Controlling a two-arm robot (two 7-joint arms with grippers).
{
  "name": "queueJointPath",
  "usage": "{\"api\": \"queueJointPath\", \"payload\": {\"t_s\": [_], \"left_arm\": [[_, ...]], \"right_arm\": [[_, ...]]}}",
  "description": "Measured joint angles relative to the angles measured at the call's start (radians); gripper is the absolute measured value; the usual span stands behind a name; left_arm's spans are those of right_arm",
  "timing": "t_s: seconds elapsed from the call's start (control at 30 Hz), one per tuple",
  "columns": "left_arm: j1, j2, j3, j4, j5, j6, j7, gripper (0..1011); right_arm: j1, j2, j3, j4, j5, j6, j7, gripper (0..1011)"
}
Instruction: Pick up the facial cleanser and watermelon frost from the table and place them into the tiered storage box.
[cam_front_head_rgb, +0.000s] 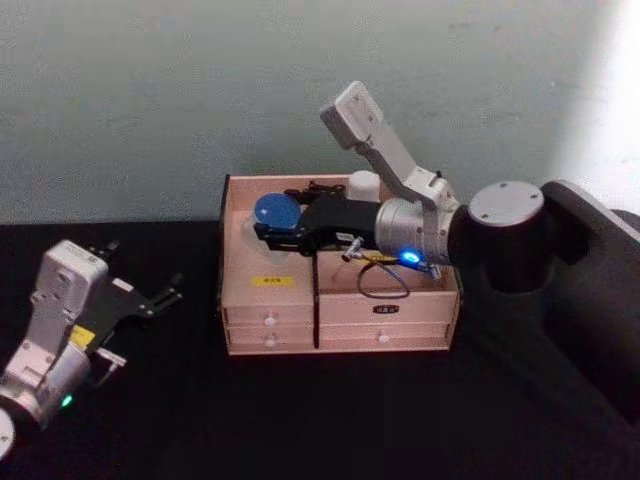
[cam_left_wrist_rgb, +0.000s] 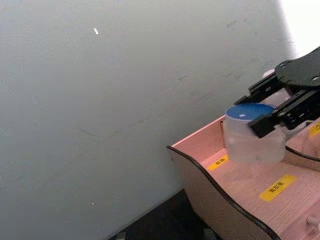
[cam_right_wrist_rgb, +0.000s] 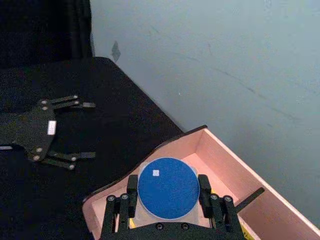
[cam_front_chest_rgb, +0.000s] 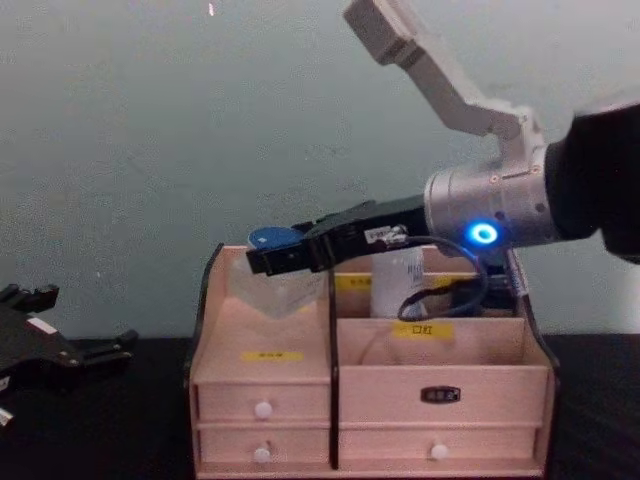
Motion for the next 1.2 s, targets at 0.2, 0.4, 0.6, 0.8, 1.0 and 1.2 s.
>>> {"api": "queueJointPath", "payload": {"t_s": [0.2, 0.4, 0.6, 0.8, 1.0, 1.2], "left_arm": [[0.000, 0.000, 0.000, 0.000, 0.000, 0.000, 0.000, 1001], [0.000, 0.000, 0.000, 0.000, 0.000, 0.000, 0.000, 1001], [0.000, 0.000, 0.000, 0.000, 0.000, 0.000, 0.000, 1001], [0.000, 0.000, 0.000, 0.000, 0.000, 0.000, 0.000, 1001], [0.000, 0.000, 0.000, 0.000, 0.000, 0.000, 0.000, 1001], [0.000, 0.000, 0.000, 0.000, 0.000, 0.000, 0.000, 1001]], "right_arm": [[0.018, -0.035, 0.004, 0.070, -0.015, -0.016, 0.006, 726], [0.022, -0.049, 0.009, 0.102, -0.029, -0.021, 0.012, 726], [0.023, -0.059, 0.015, 0.122, -0.040, -0.023, 0.020, 726], [0.023, -0.065, 0.019, 0.132, -0.050, -0.020, 0.025, 726], [0.021, -0.069, 0.022, 0.138, -0.059, -0.014, 0.030, 726], [0.019, -0.070, 0.020, 0.137, -0.070, -0.018, 0.029, 726]]}}
